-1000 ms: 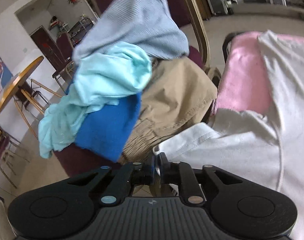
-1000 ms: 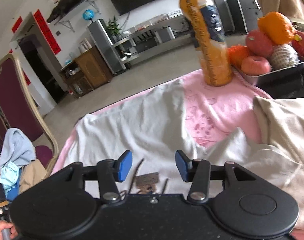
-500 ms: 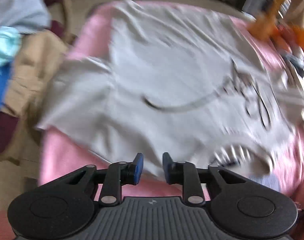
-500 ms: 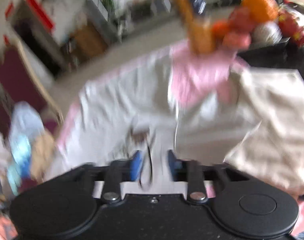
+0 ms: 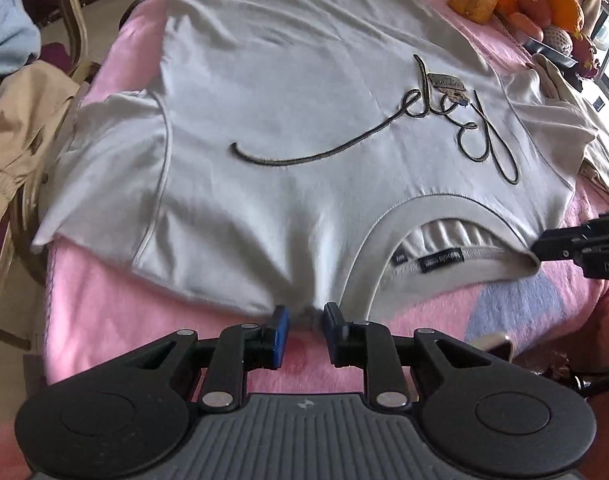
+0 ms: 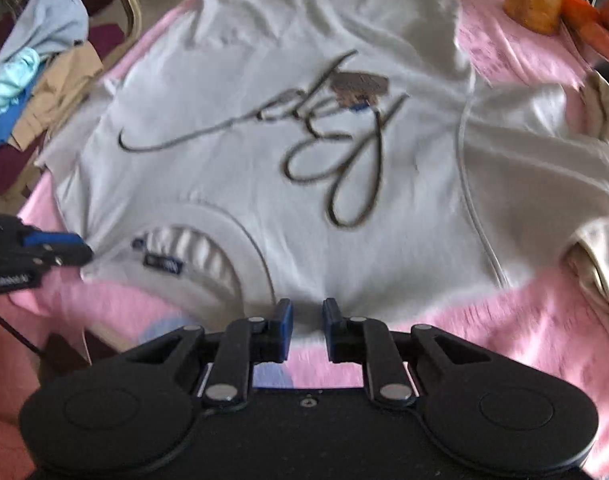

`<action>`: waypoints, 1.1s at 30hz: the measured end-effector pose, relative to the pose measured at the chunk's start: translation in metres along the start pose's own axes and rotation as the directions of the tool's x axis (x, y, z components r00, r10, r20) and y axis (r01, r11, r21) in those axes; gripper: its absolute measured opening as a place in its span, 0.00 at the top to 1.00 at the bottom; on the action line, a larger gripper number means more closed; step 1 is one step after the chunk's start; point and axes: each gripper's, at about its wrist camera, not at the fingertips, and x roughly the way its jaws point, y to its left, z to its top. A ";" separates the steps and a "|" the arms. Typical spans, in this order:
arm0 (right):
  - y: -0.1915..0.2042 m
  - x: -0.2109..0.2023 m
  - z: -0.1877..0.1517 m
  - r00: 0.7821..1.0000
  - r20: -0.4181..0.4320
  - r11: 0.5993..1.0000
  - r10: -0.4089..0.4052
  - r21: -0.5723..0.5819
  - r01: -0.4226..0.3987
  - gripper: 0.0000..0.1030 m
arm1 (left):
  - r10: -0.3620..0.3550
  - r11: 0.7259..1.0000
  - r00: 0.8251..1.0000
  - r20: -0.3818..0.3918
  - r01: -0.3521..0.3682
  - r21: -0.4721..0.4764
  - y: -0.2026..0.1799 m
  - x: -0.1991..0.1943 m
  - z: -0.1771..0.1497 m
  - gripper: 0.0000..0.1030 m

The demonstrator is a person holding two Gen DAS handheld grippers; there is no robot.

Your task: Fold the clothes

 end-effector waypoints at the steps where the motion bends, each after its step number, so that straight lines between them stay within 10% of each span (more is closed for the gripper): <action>1: 0.000 -0.003 -0.004 1.000 0.000 1.000 -0.009 0.003 0.009 0.84 | 0.004 1.000 1.000 0.004 -0.004 -0.005 0.001 -0.004 -0.002 0.79; 10: -0.012 -0.029 0.000 0.991 0.135 0.996 0.017 0.089 -0.029 0.84 | 0.010 0.993 0.993 0.121 0.004 -0.115 0.020 -0.017 0.005 0.83; 23: -0.016 -0.014 -0.008 0.997 0.047 0.993 -0.062 0.103 0.057 0.88 | 0.202 0.975 0.979 -0.005 -0.201 -0.095 0.033 -0.007 -0.004 0.80; 33: -0.028 -0.125 0.042 0.929 0.371 0.982 -0.016 0.182 -0.056 0.69 | 0.215 0.958 0.950 0.227 -0.160 -0.240 0.068 -0.080 0.050 0.71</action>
